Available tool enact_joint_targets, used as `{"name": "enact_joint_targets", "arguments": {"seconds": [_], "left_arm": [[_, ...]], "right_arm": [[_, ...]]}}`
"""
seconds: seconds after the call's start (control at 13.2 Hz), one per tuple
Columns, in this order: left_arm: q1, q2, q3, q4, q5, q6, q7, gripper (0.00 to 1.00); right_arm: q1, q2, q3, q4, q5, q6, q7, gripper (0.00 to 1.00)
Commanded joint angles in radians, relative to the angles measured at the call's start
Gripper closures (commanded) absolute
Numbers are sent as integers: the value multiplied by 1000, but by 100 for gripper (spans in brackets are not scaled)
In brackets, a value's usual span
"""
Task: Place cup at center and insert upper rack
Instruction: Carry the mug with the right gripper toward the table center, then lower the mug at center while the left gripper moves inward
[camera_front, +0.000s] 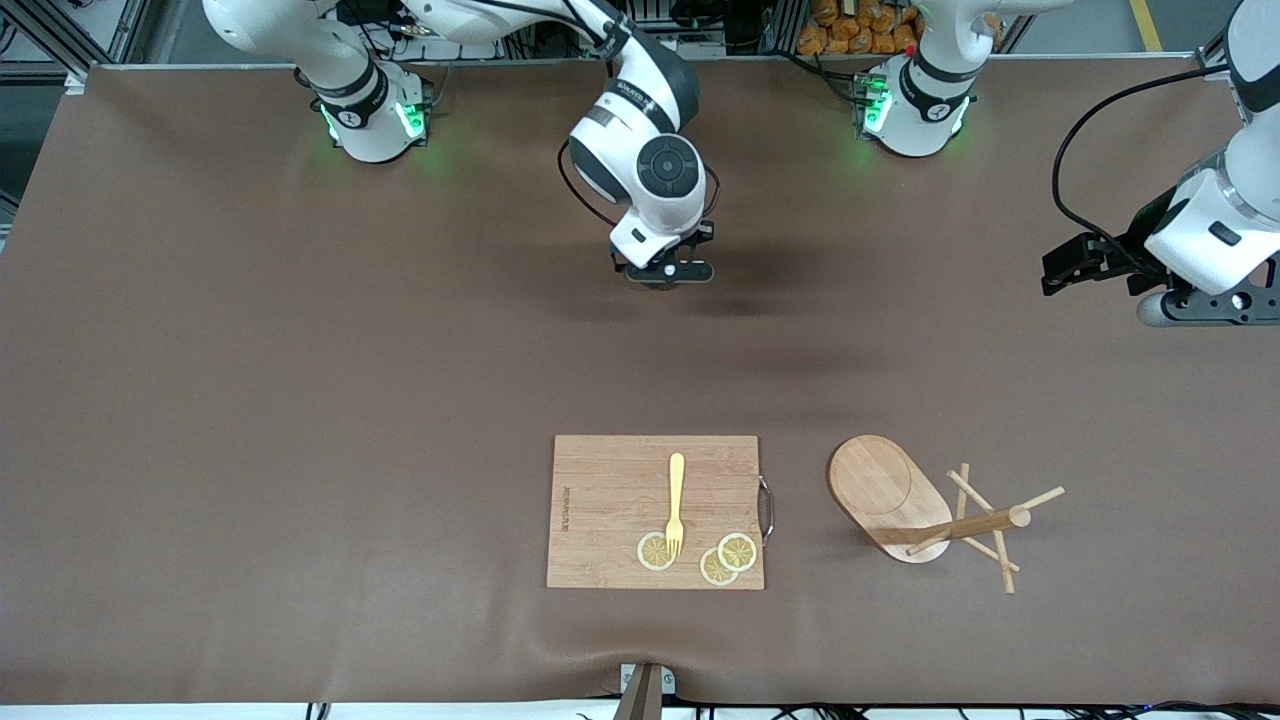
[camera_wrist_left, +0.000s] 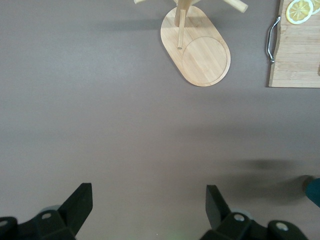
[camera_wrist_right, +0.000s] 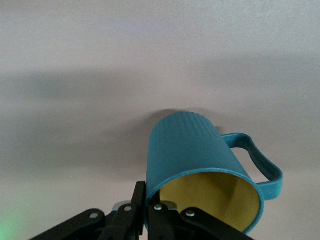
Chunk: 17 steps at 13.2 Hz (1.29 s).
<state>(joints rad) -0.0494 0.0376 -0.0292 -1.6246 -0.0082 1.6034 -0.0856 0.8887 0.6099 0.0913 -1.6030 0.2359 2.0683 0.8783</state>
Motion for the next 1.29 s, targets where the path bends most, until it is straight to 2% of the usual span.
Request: {"name": "enact_joint_targets", "arguments": {"seconds": [0.0, 0.3, 0.76, 0.83, 0.91, 1.21], "left_arm": [[0, 5, -9, 15, -16, -11, -49, 0], [-15, 7, -40, 17, -16, -14, -179, 0], [-15, 22, -43, 14, -15, -14, -224, 0], [-15, 22, -43, 14, -15, -14, -224, 0], [-15, 22, -43, 15, -15, -14, -224, 0], [-15, 22, -43, 15, -16, -14, -258, 0]], "right_arm": [[21, 34, -15, 35, -1, 9, 24, 100], [21, 44, -21, 35, -6, 33, 22, 100], [16, 45, -30, 35, -15, 42, 24, 98], [15, 45, -33, 35, -12, 44, 25, 92], [12, 45, -34, 35, -10, 46, 25, 91], [6, 50, -44, 37, -6, 53, 30, 67]]}}
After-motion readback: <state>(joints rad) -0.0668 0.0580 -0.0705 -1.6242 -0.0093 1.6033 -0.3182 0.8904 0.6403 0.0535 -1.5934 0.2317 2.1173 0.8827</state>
